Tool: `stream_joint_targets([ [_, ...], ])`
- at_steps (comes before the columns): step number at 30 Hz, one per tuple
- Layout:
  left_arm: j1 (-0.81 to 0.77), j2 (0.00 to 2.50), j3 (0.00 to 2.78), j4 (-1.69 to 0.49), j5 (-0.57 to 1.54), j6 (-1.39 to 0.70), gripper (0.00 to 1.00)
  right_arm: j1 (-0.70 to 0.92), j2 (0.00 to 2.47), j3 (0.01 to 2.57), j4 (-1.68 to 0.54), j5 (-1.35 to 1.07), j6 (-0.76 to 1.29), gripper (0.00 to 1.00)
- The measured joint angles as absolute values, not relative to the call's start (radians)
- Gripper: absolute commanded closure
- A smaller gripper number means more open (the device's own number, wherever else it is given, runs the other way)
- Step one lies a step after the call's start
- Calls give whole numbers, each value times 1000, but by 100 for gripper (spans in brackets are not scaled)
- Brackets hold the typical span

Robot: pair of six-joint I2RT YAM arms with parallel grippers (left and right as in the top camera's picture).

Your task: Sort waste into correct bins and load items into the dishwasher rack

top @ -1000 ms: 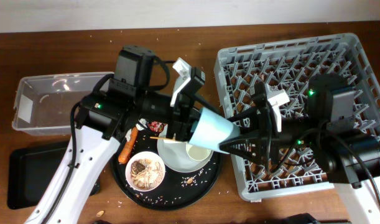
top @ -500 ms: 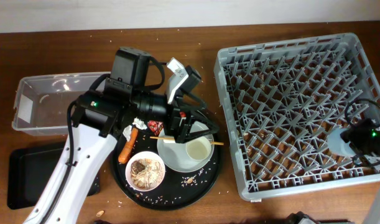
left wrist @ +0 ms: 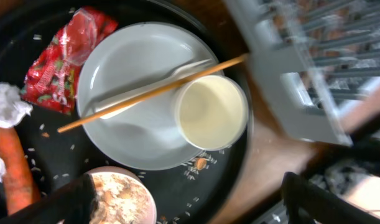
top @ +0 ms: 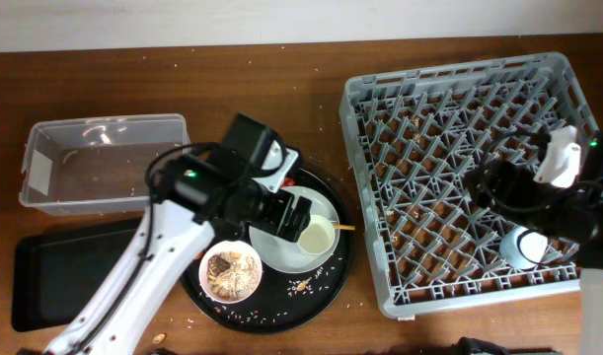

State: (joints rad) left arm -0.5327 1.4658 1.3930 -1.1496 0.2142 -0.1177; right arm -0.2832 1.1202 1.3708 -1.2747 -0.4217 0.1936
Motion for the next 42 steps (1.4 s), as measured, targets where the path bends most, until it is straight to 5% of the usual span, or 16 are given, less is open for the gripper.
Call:
stream_joint_targets([
  [2,-579,1572,1285,-1069,155,-175,41,-257,1121,1371,-1279,-426,187,12],
  [4,-592,1662,1258,-1009,130,-207,72,-257,1141,1371,-1299,-425,184,12],
  [8,-604,1748,1258,-930,122,-223,99,-257,1150,1371,-1317,-426,181,13],
  [13,-596,1745,1286,-984,183,-229,100,-257,1151,1371,-1354,-426,150,12],
  [16,-445,1622,1435,-1047,329,-204,100,-257,1151,1371,-1393,-507,68,14],
  [19,-203,1448,1475,-959,913,-71,100,-239,1151,1371,-1400,-897,-141,17],
  [23,-151,1448,1475,-892,1375,-33,100,1,1151,1370,-1201,-1212,-267,19],
  [27,-207,1448,1476,-891,1467,-23,100,181,1151,1367,-753,-1279,-68,19],
  [28,-216,1448,1476,-892,1470,-22,100,206,1153,1367,-677,-1275,-16,26],
  [33,-218,1447,1476,-877,1491,-22,100,374,1176,1368,-744,-1104,80,38],
  [34,-218,1447,1476,-870,1481,-22,73,377,1176,1368,-743,-1088,80,46],
  [37,-218,1447,1476,-870,1473,-16,52,334,1162,1368,-745,-1074,90,50],
  [38,-217,1447,1476,-870,1468,-15,37,264,1137,1368,-750,-1064,91,50],
  [42,-217,1447,1476,-868,1466,-15,36,-6,1066,1374,-926,-1026,103,50],
])
